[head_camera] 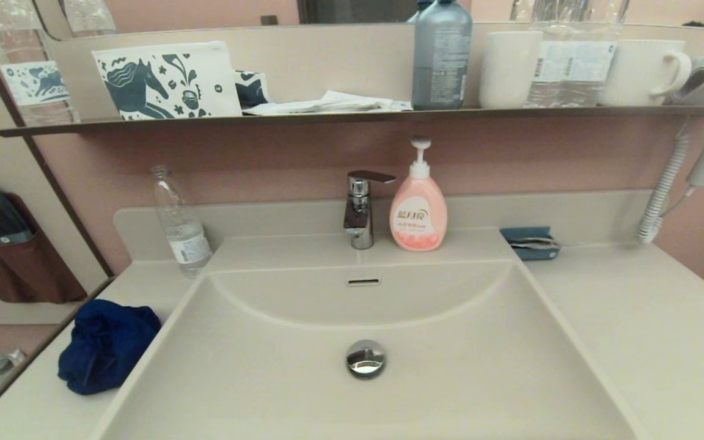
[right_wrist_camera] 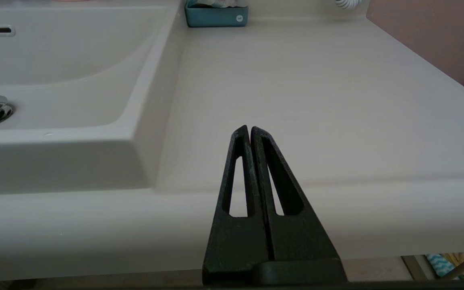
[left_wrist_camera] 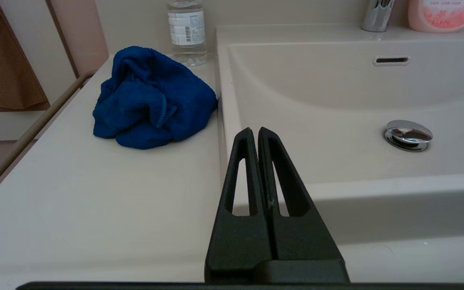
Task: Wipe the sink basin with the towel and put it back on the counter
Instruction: Turn on the faucet
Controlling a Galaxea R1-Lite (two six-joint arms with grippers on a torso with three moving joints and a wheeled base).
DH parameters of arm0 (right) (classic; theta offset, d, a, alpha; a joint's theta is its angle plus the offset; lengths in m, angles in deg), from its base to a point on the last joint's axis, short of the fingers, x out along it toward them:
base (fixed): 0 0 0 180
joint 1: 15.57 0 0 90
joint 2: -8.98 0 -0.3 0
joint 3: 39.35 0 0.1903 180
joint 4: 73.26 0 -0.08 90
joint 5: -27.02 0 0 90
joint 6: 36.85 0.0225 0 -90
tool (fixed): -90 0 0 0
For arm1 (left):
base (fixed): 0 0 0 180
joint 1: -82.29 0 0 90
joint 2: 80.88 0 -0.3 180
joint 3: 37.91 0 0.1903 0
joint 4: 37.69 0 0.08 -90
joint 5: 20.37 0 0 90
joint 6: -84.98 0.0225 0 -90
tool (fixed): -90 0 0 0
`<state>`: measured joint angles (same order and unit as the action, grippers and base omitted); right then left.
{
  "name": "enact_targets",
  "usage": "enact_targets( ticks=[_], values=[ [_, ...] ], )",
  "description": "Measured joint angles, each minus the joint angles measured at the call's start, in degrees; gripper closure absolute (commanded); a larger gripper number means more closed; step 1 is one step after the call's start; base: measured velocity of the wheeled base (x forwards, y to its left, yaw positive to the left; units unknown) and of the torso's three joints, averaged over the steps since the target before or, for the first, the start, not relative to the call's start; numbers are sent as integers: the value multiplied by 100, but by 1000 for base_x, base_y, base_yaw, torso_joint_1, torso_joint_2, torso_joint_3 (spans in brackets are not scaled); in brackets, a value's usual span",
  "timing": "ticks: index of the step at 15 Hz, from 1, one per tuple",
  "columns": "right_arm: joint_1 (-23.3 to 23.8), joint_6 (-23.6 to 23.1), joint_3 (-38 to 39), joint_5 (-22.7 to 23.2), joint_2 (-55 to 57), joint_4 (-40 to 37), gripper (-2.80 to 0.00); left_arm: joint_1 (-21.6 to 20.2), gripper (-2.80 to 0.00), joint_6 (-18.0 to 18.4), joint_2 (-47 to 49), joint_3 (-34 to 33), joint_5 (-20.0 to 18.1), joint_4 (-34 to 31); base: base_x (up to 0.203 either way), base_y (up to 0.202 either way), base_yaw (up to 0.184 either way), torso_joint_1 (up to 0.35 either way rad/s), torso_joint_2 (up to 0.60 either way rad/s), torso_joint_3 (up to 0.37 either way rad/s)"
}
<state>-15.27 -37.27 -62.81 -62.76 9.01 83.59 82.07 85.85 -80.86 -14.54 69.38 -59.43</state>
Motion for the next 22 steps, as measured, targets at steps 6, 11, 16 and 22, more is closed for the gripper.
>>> enact_targets(
  ticks=[6, 11, 16, 22],
  values=[
    [-2, -10, 0, 1, 0, -4, 0, -2, 0, 2, 0, 0, -2, 0, 0, 0, 0, 0, 0, 0],
    [0, -99, -1, 19, 0, -6, 0, -2, 0, 2, 0, 0, -2, 0, 0, 0, 0, 0, 0, 0],
    [6, -121, -440, 35, 100, -55, 0, -2, 0, 2, 0, 0, 1, 0, 0, 0, 0, 0, 0, 0],
    [-2, -107, -1669, 322, 1445, -15, 0, -2, 0, -1, 0, 0, 1, 0, 0, 0, 0, 0, 0, 0]
  ],
)
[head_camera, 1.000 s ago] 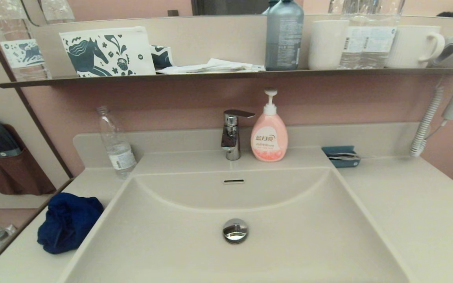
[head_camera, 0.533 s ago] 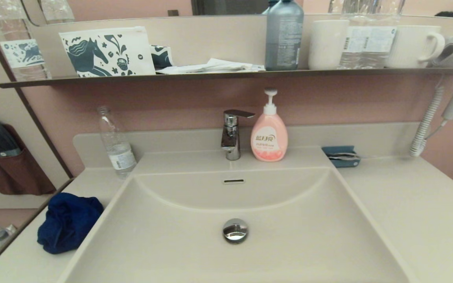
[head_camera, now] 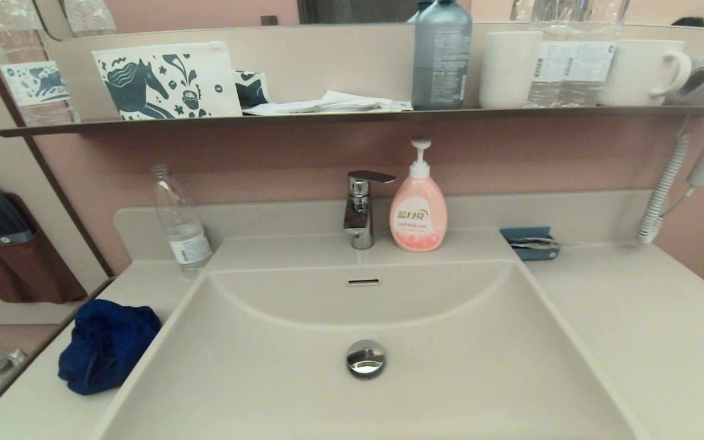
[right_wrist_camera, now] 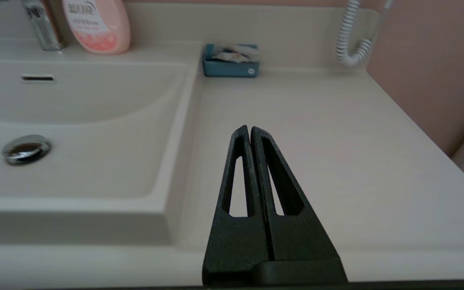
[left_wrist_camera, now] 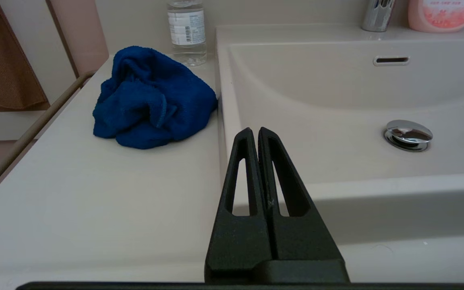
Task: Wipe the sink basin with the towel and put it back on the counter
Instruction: Turn on the faucet
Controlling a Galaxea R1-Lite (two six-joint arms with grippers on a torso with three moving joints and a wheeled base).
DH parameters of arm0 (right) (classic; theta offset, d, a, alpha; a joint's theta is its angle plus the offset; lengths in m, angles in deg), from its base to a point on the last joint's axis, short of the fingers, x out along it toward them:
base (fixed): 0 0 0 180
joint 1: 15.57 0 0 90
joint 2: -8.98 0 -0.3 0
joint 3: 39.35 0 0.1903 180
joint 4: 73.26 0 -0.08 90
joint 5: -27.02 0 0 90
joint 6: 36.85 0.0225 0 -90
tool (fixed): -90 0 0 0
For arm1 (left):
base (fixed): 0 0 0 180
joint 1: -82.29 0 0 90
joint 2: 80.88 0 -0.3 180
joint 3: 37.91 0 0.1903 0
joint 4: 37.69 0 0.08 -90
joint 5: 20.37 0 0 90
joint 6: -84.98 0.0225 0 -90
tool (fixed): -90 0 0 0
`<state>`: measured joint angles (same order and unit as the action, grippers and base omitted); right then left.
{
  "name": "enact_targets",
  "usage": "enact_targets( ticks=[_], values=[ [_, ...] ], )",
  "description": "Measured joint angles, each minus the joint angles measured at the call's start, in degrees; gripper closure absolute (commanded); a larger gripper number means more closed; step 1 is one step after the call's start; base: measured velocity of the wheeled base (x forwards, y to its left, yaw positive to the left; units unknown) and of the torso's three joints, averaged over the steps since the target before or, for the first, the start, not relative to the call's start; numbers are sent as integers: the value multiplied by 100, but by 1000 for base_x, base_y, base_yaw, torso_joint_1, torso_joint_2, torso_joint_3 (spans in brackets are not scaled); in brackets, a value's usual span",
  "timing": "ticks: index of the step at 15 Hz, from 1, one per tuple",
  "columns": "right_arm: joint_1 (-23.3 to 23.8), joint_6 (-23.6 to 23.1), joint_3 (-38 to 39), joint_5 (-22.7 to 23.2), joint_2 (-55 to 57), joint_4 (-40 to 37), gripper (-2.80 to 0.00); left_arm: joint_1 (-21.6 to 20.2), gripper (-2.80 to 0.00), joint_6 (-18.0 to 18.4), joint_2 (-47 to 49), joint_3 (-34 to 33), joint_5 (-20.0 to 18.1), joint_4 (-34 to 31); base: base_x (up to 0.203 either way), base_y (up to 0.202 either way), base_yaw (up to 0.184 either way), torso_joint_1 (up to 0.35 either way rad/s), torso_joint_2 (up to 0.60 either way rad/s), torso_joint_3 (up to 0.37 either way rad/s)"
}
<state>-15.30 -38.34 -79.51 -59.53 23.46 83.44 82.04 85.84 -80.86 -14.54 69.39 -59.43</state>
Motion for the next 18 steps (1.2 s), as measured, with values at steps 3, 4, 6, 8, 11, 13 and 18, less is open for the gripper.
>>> enact_targets(
  ticks=[3, 4, 6, 8, 11, 13, 18],
  values=[
    [0, -31, -730, 434, 1012, 30, 0, 0, 0, 2, 0, 0, -3, 2, 0, 0, 0, 0, 0, 0],
    [0, -82, -940, 589, 1339, 30, 0, 0, 0, 0, 0, 0, -2, 2, 0, 0, 0, 0, 0, 0],
    [-30, -165, -1335, 810, 2021, 83, 0, 0, 0, 2, 0, 0, -2, 0, 0, 0, 0, 0, 0, 0],
    [-202, -182, -1617, 886, 2712, 308, 0, 0, 0, 3, 0, 0, -1, 2, 0, 0, 0, 0, 0, 0],
    [-797, -201, -1869, 844, 3729, 727, 0, 2, 0, 1, 0, 0, -2, 0, 0, 0, 0, 0, 0, 0],
    [-1251, -197, -2008, 599, 4405, 921, 0, 2, 0, 0, 0, 0, -2, 1, 0, 0, 0, 0, 0, 0],
    [-2324, -197, -2580, -531, 6402, 2182, 0, 0, 0, 3, 0, 0, -2, 1, 0, 0, 0, 0, 0, 0]
  ],
)
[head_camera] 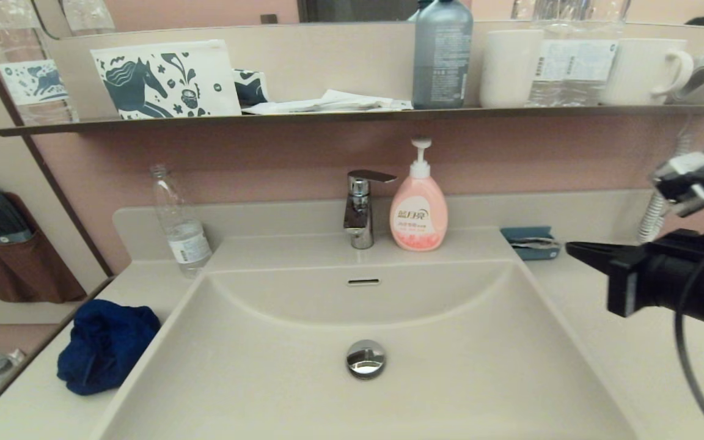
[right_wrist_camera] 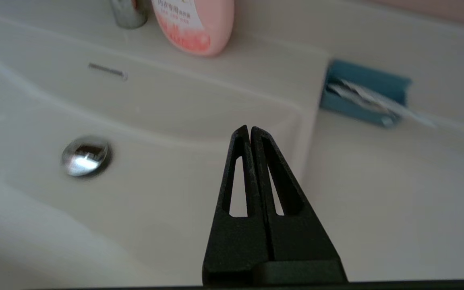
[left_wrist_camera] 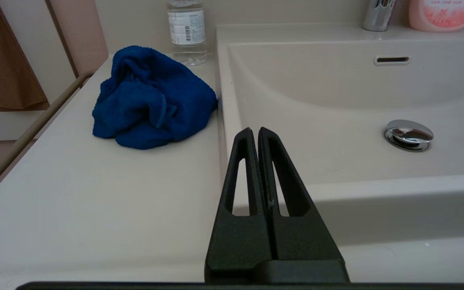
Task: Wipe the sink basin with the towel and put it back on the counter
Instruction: Turn on the faucet
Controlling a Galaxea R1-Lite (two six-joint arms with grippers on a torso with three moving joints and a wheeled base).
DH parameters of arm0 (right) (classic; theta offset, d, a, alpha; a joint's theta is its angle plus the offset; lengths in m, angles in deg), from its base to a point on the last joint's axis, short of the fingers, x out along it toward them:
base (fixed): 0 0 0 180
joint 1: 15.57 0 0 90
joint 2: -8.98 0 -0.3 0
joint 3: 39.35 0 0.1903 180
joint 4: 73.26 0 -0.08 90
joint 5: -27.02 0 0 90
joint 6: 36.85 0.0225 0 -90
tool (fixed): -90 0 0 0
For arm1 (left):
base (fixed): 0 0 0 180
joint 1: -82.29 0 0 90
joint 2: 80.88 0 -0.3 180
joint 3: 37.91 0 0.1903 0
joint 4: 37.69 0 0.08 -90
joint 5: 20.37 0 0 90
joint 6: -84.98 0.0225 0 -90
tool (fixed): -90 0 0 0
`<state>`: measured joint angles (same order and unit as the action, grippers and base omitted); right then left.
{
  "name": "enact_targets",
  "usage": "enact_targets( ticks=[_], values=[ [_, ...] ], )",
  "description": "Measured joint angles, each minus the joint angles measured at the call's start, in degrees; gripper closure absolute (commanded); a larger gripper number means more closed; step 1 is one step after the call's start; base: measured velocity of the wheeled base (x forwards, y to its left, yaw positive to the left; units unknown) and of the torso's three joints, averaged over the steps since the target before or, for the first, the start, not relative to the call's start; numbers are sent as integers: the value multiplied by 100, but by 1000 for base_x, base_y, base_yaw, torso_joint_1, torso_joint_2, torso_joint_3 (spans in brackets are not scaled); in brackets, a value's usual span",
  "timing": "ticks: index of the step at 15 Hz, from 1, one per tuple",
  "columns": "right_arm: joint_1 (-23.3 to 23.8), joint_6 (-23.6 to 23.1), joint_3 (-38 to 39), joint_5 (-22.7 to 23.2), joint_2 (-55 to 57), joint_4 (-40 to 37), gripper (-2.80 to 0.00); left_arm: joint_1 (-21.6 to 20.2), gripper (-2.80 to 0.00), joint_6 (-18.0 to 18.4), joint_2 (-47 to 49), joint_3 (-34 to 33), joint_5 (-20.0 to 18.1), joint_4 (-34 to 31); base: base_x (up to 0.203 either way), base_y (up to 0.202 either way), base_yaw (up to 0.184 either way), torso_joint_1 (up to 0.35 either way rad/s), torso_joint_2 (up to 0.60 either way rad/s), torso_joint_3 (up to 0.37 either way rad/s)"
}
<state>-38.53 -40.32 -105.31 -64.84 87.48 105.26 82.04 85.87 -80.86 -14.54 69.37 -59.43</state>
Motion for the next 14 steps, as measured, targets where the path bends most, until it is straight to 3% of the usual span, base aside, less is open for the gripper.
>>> enact_targets(
  ticks=[3, 5, 9, 14],
  values=[
    [-677, -1, -463, -821, 1258, 1128, 0, 2, 0, -1, 0, 0, 0, -1, 0, 0, 0, 0, 0, 0],
    [-1011, -9, -1084, -1111, 2056, 1519, 0, 2, 0, -1, 0, 0, -1, 0, 0, 0, 0, 0, 0, 0],
    [-1442, -234, -2426, -1246, 3225, 1661, 0, 0, 0, -1, 0, 0, 2, -1, 0, 0, 0, 0, 0, 0],
    [-1512, -770, -3734, -1326, 4180, 1674, 0, 2, 0, -3, 0, 0, 1, -1, 0, 0, 0, 0, 0, 0]
  ],
)
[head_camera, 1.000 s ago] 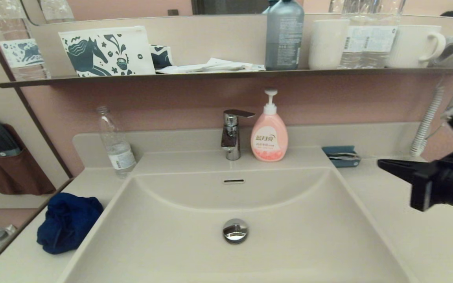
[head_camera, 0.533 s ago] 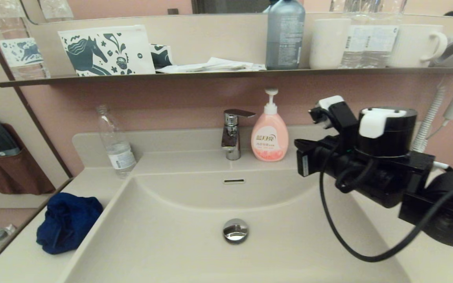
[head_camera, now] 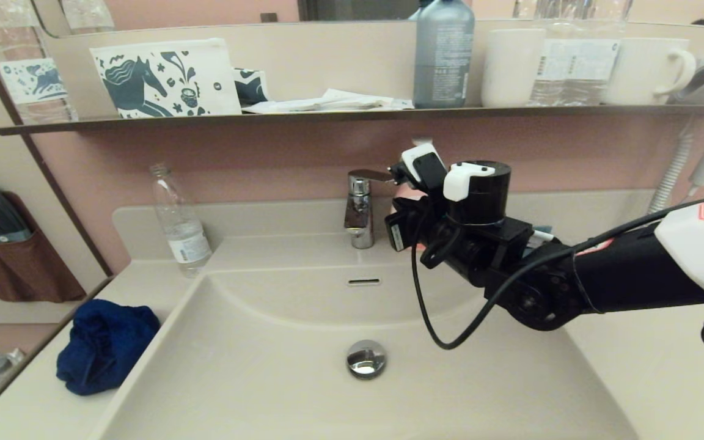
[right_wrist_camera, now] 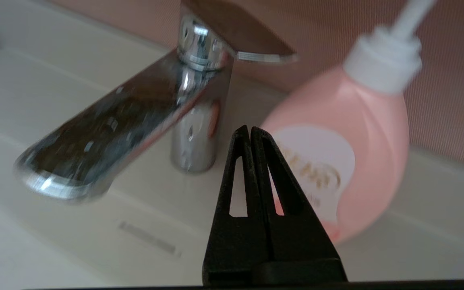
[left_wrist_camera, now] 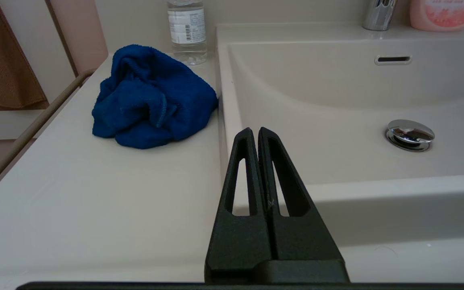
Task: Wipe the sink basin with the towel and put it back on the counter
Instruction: Turn on the faucet
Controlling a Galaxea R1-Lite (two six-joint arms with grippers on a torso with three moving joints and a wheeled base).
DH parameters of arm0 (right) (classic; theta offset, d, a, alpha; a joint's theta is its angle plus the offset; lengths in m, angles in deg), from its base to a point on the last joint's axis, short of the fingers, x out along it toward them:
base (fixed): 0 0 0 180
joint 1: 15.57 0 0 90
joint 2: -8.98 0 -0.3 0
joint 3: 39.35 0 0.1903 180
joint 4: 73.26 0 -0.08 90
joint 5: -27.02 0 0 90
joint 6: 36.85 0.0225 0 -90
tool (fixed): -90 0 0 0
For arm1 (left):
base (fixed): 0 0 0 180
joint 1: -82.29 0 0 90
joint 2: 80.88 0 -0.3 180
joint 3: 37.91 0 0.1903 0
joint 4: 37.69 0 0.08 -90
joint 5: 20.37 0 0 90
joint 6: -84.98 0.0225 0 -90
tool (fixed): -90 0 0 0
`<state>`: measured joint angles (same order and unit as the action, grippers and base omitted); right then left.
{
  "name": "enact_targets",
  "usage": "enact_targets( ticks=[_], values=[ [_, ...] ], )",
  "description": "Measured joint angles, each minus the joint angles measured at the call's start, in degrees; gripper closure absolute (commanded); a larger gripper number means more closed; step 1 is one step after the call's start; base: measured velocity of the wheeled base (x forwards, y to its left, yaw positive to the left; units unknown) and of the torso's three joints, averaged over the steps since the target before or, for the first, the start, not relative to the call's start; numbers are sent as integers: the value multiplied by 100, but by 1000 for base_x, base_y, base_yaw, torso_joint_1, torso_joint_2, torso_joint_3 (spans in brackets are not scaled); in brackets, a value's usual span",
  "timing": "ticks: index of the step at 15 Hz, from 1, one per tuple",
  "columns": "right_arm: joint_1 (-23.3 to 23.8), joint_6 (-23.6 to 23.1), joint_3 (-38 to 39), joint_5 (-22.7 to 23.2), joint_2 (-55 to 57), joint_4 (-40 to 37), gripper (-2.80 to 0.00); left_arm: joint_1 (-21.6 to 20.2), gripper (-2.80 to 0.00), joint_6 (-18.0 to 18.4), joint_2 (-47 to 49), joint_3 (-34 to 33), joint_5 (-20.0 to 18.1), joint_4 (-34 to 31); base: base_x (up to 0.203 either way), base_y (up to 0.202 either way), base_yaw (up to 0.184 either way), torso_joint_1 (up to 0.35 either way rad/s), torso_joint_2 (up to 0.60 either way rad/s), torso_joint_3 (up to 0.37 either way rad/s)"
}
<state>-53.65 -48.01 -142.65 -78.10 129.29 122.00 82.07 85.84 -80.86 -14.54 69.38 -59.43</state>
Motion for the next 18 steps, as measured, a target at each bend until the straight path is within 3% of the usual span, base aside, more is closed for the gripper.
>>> enact_targets(
  ticks=[6, 18],
  values=[
    [-12, -407, -967, -51, 633, 6, 0, -1, 0, 2, 0, 0, -1, 0, 0, 0, 0, 0, 0, 0],
    [-12, -413, -1913, -51, 847, 180, 0, -2, 0, 2, 0, 0, -1, 0, 0, 0, 0, 0, 0, 0]
  ],
)
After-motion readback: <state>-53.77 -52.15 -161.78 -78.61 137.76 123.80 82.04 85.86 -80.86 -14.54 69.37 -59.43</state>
